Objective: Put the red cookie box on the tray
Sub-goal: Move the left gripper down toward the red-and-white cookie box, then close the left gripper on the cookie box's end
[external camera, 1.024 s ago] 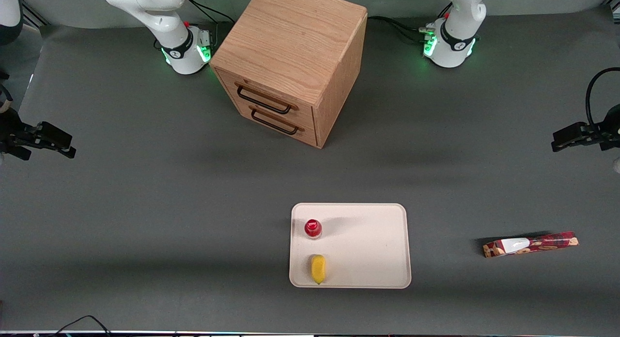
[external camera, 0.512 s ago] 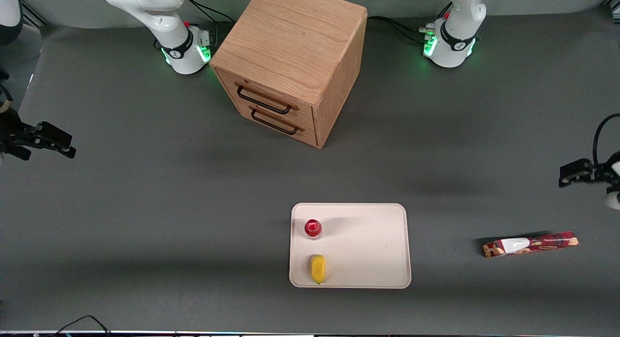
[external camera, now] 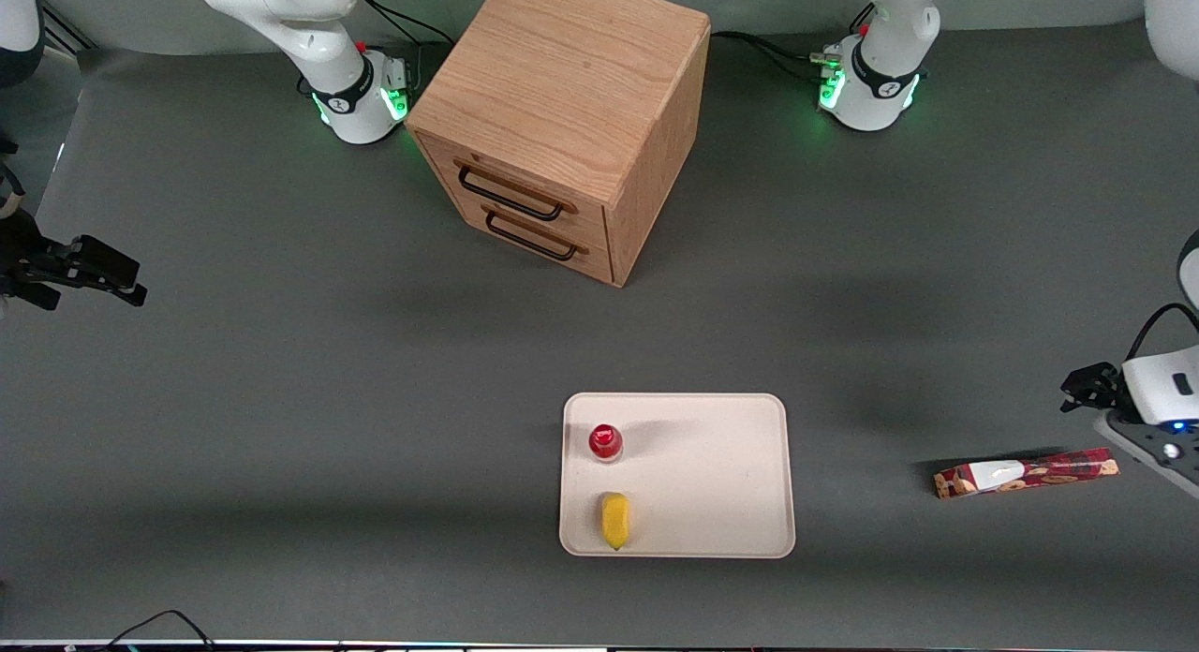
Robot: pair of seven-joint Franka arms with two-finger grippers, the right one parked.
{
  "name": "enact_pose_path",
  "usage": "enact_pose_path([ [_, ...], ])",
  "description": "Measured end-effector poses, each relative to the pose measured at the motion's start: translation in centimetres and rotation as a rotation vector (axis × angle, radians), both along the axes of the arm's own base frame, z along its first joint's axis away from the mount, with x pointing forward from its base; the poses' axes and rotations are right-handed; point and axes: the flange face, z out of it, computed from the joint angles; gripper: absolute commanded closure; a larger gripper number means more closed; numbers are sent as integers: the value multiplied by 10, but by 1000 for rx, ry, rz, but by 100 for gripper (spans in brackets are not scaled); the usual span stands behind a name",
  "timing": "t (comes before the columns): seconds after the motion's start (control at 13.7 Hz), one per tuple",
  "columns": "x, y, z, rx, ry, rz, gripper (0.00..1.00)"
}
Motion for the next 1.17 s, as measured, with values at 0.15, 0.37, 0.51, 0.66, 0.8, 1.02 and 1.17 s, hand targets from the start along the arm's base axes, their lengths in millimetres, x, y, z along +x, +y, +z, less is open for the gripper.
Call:
enact_pose_path([
  [0.15,13,8,-34,19,-29,-205,0],
  [0.37,23,23,-86,29,-45,-353,0],
  [0.51,24,29,-113,21,-38,-375,0],
  [0.66,29,28,-148,26,-59,-406,0],
  [0.8,31,22,-171,25,-68,-424,45],
  [1.02,34,15,-184,43,-96,-451,100],
  [1.17,35,16,-185,62,-91,-469,100],
])
